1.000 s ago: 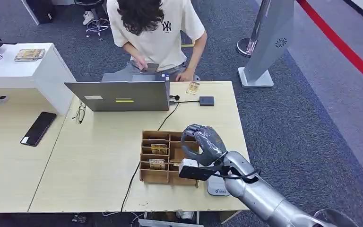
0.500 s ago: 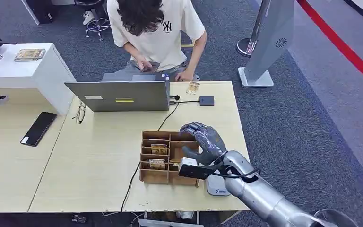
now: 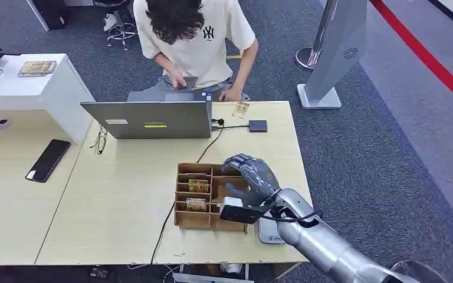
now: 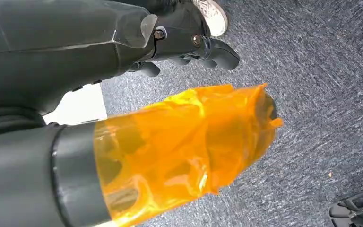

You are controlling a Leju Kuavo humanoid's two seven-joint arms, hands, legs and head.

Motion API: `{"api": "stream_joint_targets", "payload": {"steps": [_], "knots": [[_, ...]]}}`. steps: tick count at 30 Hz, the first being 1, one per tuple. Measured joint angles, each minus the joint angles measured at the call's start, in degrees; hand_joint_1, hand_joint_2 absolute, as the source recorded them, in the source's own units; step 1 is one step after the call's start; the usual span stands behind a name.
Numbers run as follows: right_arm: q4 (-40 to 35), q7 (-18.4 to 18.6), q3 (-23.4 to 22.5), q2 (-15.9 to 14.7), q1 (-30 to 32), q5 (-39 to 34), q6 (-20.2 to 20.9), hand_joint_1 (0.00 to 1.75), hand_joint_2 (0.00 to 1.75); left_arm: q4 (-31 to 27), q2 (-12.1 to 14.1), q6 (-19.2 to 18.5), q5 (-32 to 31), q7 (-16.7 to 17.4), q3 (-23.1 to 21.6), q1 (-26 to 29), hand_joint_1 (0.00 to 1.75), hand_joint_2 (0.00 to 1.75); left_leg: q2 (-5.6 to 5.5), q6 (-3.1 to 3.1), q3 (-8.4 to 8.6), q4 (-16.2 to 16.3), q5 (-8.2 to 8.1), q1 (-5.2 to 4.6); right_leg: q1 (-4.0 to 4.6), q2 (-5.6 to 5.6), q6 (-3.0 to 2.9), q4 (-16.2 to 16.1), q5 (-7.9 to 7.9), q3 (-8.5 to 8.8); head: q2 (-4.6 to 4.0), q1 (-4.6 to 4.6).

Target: Pass the card to the sensor for recognition and then transmit it.

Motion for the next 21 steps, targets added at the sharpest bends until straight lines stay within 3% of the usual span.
{"api": "stream_joint_targets", "payload": {"steps": [6,13,15,17,21], "knots": [[1.6,0.0,0.5,0.5,-0.8,0.0,0.0,0.79,1.75,0.0,0.0,0.0,-0.1,0.0,0.0,0.0,0.0,0.0,0.0,0.0,0.0,0.0,0.0,0.0,0.0,0.0,0.0,0.0,0.0,0.0,0.0,0.0],[3.1,0.2,0.6,0.9,-1.4,0.0,0.2,0.89,1.75,0.0,0.0,0.0,-0.2,0.1,0.0,0.0,0.0,0.0,0.0,0.0,0.0,0.0,0.0,0.0,0.0,0.0,0.0,0.0,0.0,0.0,0.0,0.0],[3.5,0.2,0.6,0.9,-1.5,0.0,0.1,1.31,1.75,0.0,-0.1,0.0,-0.2,0.1,0.1,0.0,0.0,0.0,0.0,0.0,0.0,0.0,0.0,0.0,0.0,0.0,0.0,0.0,0.0,0.0,0.0,0.0],[3.6,0.2,0.6,0.9,-1.7,0.0,0.1,1.47,1.75,0.0,-0.1,0.0,-0.2,0.1,0.1,0.0,0.0,0.0,0.0,0.0,0.01,0.0,0.0,0.0,0.0,0.0,0.0,0.0,0.0,0.0,0.0,0.0],[3.8,0.3,0.6,0.9,-2.0,0.0,-0.1,1.54,1.75,0.0,-0.1,0.0,-0.2,0.1,0.1,0.0,0.0,0.0,0.01,0.0,0.01,0.0,0.0,0.0,0.0,0.0,0.0,0.0,0.0,0.0,0.0,0.0]]}}
